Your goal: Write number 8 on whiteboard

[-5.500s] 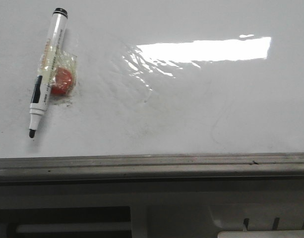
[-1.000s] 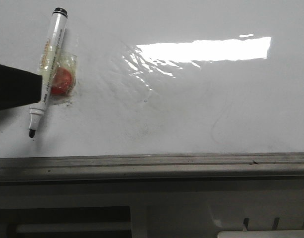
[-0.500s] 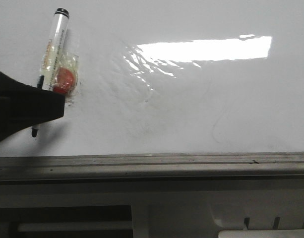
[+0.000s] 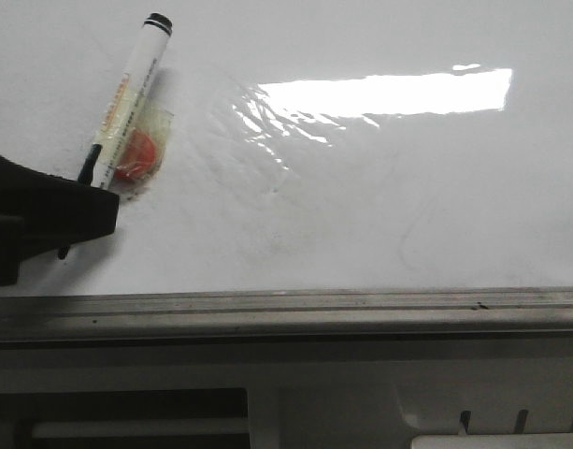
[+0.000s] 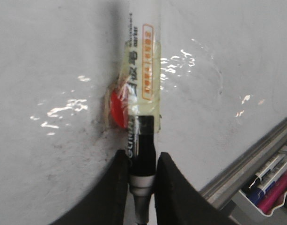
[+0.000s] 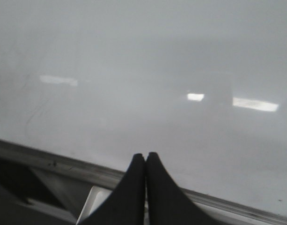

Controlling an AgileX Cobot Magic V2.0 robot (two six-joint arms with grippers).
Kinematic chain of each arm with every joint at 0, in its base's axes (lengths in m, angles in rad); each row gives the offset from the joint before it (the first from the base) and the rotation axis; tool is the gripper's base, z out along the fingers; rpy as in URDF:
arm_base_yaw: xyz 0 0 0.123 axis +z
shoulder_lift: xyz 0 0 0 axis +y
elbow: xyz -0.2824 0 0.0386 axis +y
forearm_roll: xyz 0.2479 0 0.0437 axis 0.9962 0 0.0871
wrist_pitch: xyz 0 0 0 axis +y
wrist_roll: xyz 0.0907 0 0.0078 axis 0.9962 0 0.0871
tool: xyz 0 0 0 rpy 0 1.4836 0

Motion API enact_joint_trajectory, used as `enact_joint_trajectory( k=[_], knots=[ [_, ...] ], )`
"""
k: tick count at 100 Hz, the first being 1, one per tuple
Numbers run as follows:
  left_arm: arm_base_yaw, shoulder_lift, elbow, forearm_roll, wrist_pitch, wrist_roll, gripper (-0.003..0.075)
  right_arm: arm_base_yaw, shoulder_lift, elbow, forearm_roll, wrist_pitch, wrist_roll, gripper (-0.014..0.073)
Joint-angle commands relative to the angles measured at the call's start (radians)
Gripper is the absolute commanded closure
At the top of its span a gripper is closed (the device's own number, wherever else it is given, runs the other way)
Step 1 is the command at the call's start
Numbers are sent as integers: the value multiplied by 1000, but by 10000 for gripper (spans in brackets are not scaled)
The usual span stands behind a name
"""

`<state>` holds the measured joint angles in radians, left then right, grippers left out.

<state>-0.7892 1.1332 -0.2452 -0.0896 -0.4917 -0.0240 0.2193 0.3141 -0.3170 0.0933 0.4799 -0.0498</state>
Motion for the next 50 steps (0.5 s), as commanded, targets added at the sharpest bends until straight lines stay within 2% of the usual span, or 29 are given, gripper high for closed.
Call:
enact_joint_trajectory(
  k=[1,13,24,32,50],
  knots=[
    [-2,-32,-29,134,-83,-1,741,71,52,-76,14,6,-34,609],
    [-18,-51,-40,252,-105,-2,741,175,115,-128,81,31,-34,477],
    [-26,-53,-53,370,-115,-2,741,255,164,-167,86,29,-34,378],
    [-26,-53,-54,428,-133,-2,741,298,188,-177,91,12,-34,352],
    [-26,-53,-54,431,-151,-2,741,348,202,-194,93,-10,-52,350]
  ],
)
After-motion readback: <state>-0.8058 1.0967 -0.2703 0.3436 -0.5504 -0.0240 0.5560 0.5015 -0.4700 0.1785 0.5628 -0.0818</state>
